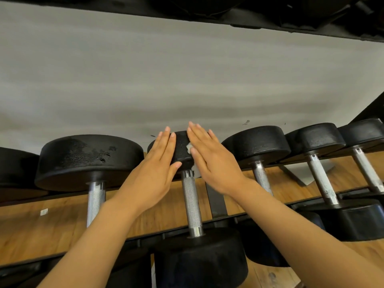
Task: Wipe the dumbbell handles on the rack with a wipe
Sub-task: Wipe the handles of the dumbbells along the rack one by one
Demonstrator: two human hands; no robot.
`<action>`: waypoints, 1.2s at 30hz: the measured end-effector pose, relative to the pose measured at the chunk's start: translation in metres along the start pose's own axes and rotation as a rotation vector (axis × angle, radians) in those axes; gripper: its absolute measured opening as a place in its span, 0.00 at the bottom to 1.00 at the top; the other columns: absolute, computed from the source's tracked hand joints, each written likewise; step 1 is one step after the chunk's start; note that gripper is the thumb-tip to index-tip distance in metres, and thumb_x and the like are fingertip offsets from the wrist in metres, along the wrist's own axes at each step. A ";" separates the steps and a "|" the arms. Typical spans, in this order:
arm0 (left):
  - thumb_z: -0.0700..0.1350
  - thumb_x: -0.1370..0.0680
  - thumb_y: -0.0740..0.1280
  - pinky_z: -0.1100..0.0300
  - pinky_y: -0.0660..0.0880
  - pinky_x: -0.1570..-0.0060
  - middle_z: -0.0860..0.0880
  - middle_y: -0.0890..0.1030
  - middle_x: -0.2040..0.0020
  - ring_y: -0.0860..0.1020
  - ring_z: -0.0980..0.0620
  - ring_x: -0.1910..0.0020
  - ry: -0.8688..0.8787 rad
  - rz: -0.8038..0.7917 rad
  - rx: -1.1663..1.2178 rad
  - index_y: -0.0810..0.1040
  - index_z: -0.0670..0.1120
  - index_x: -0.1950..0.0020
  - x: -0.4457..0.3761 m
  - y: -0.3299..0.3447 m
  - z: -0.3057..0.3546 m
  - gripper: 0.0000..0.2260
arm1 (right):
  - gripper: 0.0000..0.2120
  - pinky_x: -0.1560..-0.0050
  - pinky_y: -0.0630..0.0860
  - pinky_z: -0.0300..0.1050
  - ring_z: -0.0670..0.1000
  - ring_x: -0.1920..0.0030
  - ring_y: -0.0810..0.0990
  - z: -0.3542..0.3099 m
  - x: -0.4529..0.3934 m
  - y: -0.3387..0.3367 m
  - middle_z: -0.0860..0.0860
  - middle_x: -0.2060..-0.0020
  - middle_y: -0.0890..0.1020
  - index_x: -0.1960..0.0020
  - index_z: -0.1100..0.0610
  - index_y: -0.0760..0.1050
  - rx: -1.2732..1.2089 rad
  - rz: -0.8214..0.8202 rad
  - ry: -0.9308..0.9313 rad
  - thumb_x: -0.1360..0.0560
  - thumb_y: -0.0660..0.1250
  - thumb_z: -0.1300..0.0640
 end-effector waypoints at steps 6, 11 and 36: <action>0.57 0.18 0.48 0.77 0.34 0.36 0.60 0.30 0.24 0.32 0.66 0.26 0.027 0.015 -0.014 0.32 0.55 0.26 0.000 -0.001 -0.001 0.29 | 0.26 0.23 0.40 0.45 0.51 0.22 0.42 -0.008 -0.017 0.008 0.55 0.21 0.48 0.22 0.62 0.46 0.030 -0.016 0.151 0.15 0.42 0.50; 0.57 0.18 0.49 0.71 0.37 0.32 0.59 0.31 0.24 0.33 0.64 0.25 0.022 0.009 -0.053 0.31 0.53 0.26 -0.001 0.000 -0.003 0.30 | 0.25 0.22 0.45 0.43 0.47 0.22 0.47 -0.016 0.019 0.005 0.53 0.22 0.51 0.22 0.59 0.50 0.063 -0.073 -0.064 0.17 0.45 0.50; 0.49 0.17 0.48 0.44 0.61 0.26 0.37 0.72 0.29 0.69 0.41 0.27 -0.068 0.318 -0.703 0.71 0.34 0.29 0.037 -0.064 -0.043 0.26 | 0.29 0.23 0.52 0.55 0.56 0.22 0.54 -0.057 -0.023 0.031 0.57 0.24 0.61 0.23 0.60 0.59 0.550 -0.204 -0.292 0.17 0.41 0.46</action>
Point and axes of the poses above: each hand's wrist, its own x-axis away from the middle knuckle, its own y-axis out of the palm, z = x × y, the point moved 10 cm from there along -x, towards the middle knuckle
